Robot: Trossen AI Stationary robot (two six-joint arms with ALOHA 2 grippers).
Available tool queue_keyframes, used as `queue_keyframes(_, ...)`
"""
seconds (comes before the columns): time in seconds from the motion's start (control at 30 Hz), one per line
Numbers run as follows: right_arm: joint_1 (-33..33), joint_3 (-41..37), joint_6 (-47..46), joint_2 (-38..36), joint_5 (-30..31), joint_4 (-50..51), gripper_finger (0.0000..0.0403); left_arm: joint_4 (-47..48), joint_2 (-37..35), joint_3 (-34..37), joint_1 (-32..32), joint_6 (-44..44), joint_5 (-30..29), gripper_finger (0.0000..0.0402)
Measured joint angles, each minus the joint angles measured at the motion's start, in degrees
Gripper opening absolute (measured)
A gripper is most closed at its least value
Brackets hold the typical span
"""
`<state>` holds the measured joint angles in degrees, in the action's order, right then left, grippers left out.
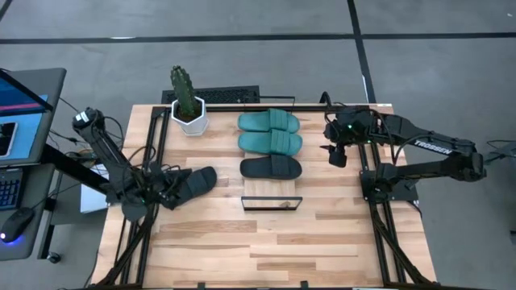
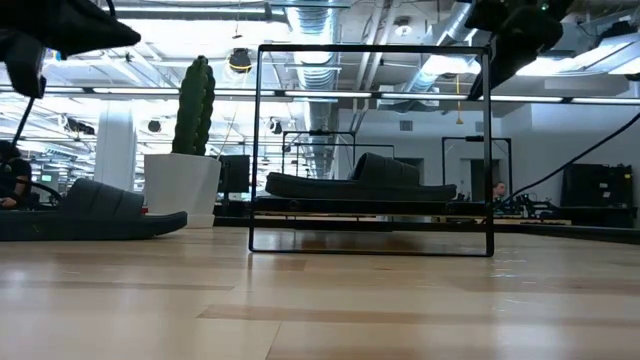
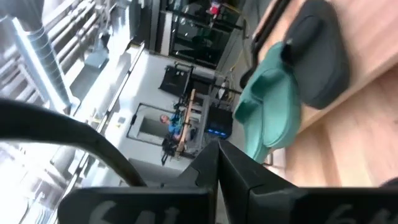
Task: Pick and place slides into the shelf
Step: Put the black slide on the shelf
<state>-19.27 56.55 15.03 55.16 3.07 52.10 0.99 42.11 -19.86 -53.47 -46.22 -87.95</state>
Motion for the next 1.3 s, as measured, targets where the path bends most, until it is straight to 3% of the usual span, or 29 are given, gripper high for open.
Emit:
queue_keyframes(0.2, 0.0, 0.0, 0.0, 0.0, -0.1, 0.4, 0.0226, -0.8, 4.7, 0.0, 0.3, 6.2, -0.4, 0.0)
queue_keyframes(0.37, 0.0, 0.0, 0.0, 0.0, -0.2, 1.1, 0.0226, -3.3, 5.3, 0.0, 2.2, 2.2, 3.7, 0.0)
queue_keyframes(0.47, 0.0, 0.0, 0.0, 0.0, -0.2, 1.3, 0.0226, -3.9, 3.4, -0.2, 6.4, 0.1, 13.5, 0.0)
queue_keyframes(0.57, 0.0, 0.0, 0.0, 0.0, -0.2, 1.3, 0.0226, -2.3, 0.5, -2.4, 12.1, 0.1, 28.1, 0.0)
queue_keyframes(0.7, 0.0, 0.0, 0.5, 0.0, -0.2, 1.5, 0.0226, 6.5, -4.3, -7.8, 19.5, 0.9, 51.6, 0.0)
queue_keyframes(0.77, 0.0, 0.0, 0.7, 0.0, -0.2, 1.5, 0.0226, 14.1, -6.2, -11.3, 23.2, 1.5, 57.9, 0.0)
queue_keyframes(0.97, 0.0, 0.0, 1.8, 0.0, -0.2, 1.6, 0.0226, 40.8, -6.2, -19.0, 32.0, 4.6, 56.4, 0.0)
queue_keyframes(1.3, 0.0, 0.0, 2.0, 0.0, -0.2, 1.7, 0.0226, 51.1, -0.1, -19.5, 35.2, 15.5, 60.3, 0.0)
